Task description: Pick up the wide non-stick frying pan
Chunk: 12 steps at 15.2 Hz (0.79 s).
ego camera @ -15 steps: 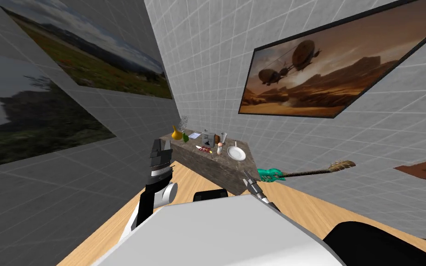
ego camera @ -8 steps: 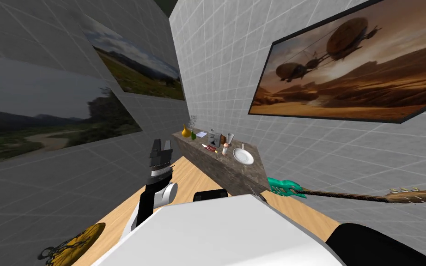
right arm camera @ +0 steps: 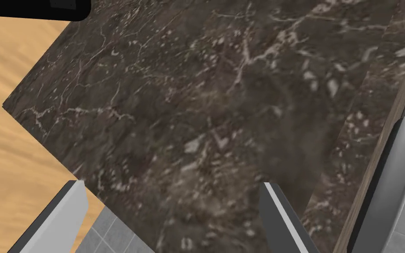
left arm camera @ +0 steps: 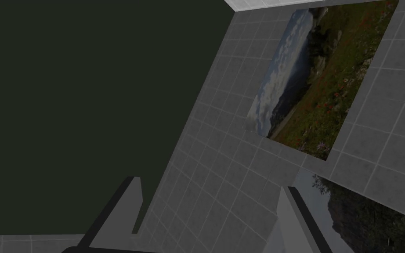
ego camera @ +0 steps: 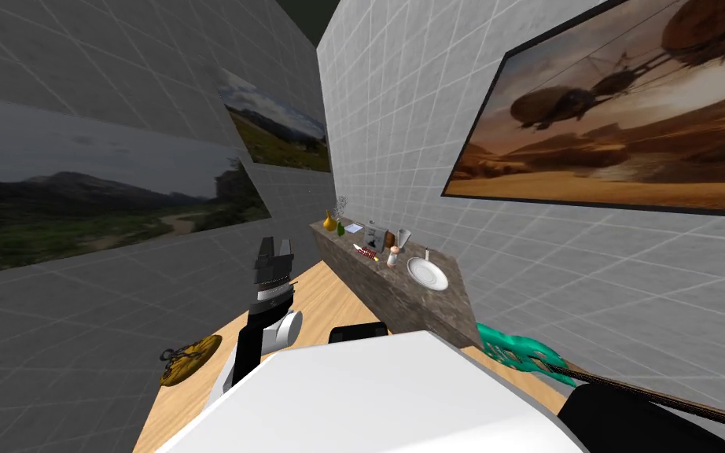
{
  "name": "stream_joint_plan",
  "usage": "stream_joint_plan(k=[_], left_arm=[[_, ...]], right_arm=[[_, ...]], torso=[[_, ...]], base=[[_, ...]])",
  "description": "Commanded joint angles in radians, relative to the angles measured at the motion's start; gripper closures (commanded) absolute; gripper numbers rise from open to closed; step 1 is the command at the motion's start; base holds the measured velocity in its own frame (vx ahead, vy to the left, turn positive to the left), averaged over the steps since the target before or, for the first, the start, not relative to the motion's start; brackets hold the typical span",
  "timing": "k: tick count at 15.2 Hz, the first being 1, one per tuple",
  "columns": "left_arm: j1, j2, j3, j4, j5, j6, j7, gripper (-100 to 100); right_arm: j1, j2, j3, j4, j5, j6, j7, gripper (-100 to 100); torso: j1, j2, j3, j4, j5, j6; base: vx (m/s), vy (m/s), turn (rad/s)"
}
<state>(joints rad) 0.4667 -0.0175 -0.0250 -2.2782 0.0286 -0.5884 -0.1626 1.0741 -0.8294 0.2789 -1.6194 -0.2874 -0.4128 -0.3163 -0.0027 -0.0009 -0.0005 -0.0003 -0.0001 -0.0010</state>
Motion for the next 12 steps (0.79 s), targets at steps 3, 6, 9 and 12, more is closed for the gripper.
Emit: stream_joint_plan(k=[3, 6, 9, 12], left_arm=[[0.000, 0.000, 0.000, 0.000, 0.000, 0.000, 0.000, 0], [0.000, 0.000, 0.000, 0.000, 0.000, 0.000, 0.000, 0], [0.000, 0.000, 0.000, 0.000, 0.000, 0.000, 0.000, 0], [0.000, 0.000, 0.000, 0.000, 0.000, 0.000, 0.000, 0]], right_arm=[[0.059, -0.095, 0.038, 0.064, -0.034, 0.003, -0.050, -100], [0.092, -0.148, 0.059, 0.113, -0.054, 0.002, -0.079, -100], [0.123, -0.200, 0.080, 0.155, -0.074, 0.000, -0.109, -100], [0.153, -0.251, 0.101, 0.195, -0.093, -0.002, -0.138, -100]], torso=[[-0.001, -0.001, 0.000, 0.000, 0.000, 0.000], [-0.001, -0.001, 0.000, 0.000, 0.000, 0.001], [-0.001, -0.002, -0.001, 0.000, 0.000, 0.000], [-0.001, -0.003, -0.001, 0.000, 0.000, 0.000]], base=[[0.000, -0.011, 0.391], [0.005, -0.013, 0.241], [0.010, -0.017, 0.347], [0.015, -0.014, 0.274]])
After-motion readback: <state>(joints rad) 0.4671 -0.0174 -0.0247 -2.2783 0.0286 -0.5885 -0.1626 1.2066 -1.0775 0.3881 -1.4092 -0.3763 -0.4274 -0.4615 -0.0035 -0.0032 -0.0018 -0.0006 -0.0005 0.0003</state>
